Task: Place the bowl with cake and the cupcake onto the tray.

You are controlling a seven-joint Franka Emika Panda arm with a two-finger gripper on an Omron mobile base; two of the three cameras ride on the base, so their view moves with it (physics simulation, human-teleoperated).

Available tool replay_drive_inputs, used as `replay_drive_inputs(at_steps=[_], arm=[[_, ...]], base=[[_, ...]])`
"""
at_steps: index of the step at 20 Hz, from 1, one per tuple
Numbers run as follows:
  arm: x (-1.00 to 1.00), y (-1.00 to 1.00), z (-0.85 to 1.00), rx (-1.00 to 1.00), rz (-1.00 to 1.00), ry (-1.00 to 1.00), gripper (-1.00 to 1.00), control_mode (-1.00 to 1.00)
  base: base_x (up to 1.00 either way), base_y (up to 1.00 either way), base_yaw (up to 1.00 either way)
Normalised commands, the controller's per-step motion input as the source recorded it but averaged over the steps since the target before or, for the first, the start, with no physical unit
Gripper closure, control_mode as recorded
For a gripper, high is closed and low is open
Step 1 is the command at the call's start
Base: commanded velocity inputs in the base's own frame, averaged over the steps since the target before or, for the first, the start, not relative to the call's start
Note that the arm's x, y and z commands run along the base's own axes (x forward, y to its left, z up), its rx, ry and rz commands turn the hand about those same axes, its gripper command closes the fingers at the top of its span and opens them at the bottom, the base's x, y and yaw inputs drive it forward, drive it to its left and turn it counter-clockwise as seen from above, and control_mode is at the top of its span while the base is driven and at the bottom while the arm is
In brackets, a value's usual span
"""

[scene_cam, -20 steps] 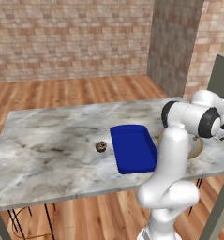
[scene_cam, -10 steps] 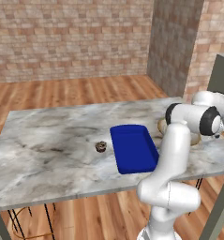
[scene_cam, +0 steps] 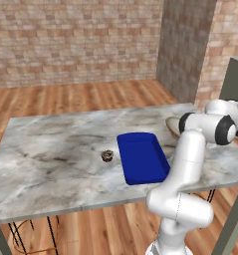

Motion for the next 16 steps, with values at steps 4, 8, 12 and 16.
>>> replay_drive_inputs(at_steps=[4, 8, 12, 16], arm=[[0.1, 0.67, 0.15, -0.01, 0.0, 0.03, 1.0, -1.0], [0.06, 0.67, 0.04, -0.07, 0.0, 0.03, 1.0, -1.0], [0.05, 0.64, 0.0, -0.11, 0.0, 0.04, 1.0, -1.0], [0.08, 0.57, 0.0, -0.12, 0.0, 0.05, 1.0, -1.0]], base=[[0.0, 0.0, 0.0], [0.0, 0.0, 0.0], [0.0, 0.0, 0.0], [0.0, 0.0, 0.0]])
